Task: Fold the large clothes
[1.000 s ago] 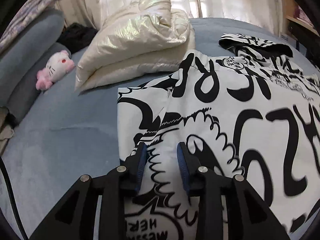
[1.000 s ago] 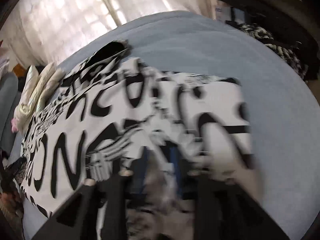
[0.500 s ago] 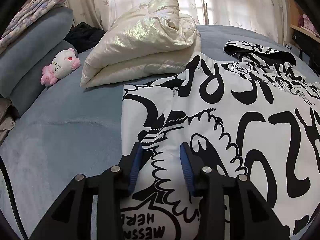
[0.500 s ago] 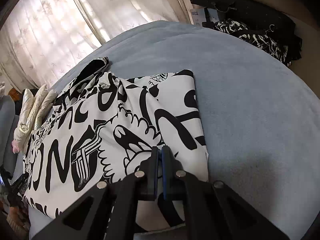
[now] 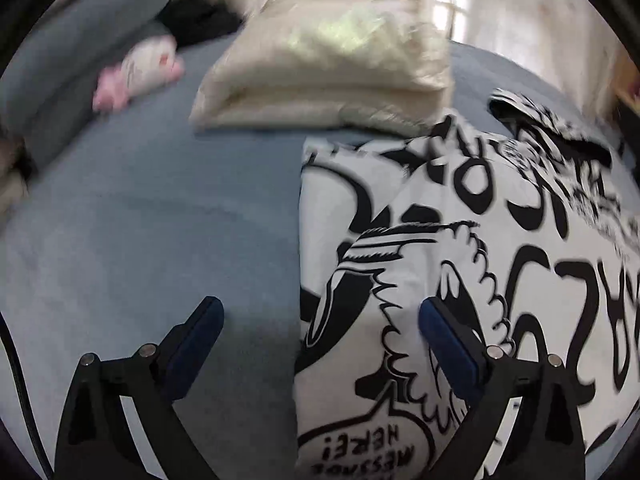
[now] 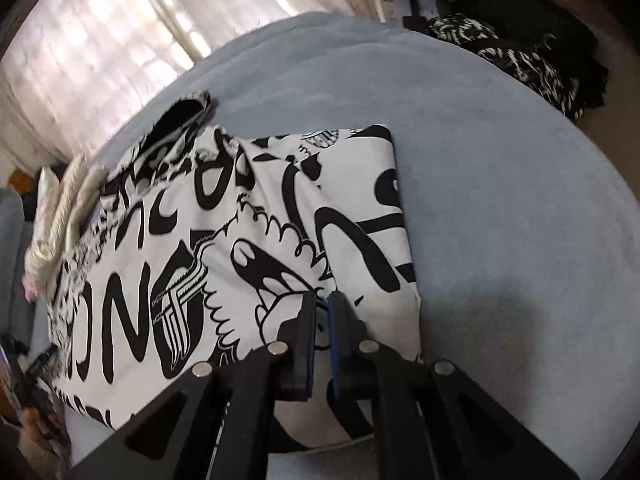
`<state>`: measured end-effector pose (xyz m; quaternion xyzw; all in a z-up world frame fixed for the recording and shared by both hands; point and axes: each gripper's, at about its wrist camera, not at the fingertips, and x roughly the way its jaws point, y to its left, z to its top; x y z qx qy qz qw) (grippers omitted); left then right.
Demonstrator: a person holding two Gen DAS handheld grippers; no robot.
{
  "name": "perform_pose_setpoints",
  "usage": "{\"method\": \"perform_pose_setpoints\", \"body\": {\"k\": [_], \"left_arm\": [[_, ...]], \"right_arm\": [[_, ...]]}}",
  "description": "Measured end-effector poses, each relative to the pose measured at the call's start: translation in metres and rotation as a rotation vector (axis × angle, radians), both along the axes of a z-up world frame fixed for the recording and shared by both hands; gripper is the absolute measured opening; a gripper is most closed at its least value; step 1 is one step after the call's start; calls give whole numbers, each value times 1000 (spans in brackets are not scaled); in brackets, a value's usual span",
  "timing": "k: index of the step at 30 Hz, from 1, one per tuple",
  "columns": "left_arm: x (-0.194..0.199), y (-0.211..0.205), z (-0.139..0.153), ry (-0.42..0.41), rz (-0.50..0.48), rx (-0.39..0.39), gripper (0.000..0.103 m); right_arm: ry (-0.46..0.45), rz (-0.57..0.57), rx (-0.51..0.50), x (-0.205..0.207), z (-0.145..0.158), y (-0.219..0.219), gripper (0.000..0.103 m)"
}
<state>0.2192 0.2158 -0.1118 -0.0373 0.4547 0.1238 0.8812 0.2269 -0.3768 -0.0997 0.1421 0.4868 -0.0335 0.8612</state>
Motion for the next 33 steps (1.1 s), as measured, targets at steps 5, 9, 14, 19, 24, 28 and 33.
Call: {"method": "perform_pose_setpoints", "body": {"k": [5, 9, 14, 19, 24, 28, 33], "left_arm": [[7, -29, 54, -81, -135, 72, 97], [40, -58, 97, -116, -225, 88, 97], [109, -96, 128, -103, -296, 86, 97], [189, -132, 140, -60, -335, 39, 97], [254, -152, 121, -22, -336, 3, 97], [303, -162, 88, 24, -342, -3, 97], [344, -160, 45, 66, -309, -49, 97]], "right_arm": [[64, 57, -27, 16, 23, 12, 7], [37, 108, -26, 36, 53, 25, 15], [-31, 158, 15, 86, 98, 50, 34], [-57, 184, 76, 153, 116, 76, 65], [-37, 172, 220, 227, 96, 91, 65], [-8, 133, 243, 286, 66, 97, 65], [19, 91, 261, 337, 28, 97, 65]]}}
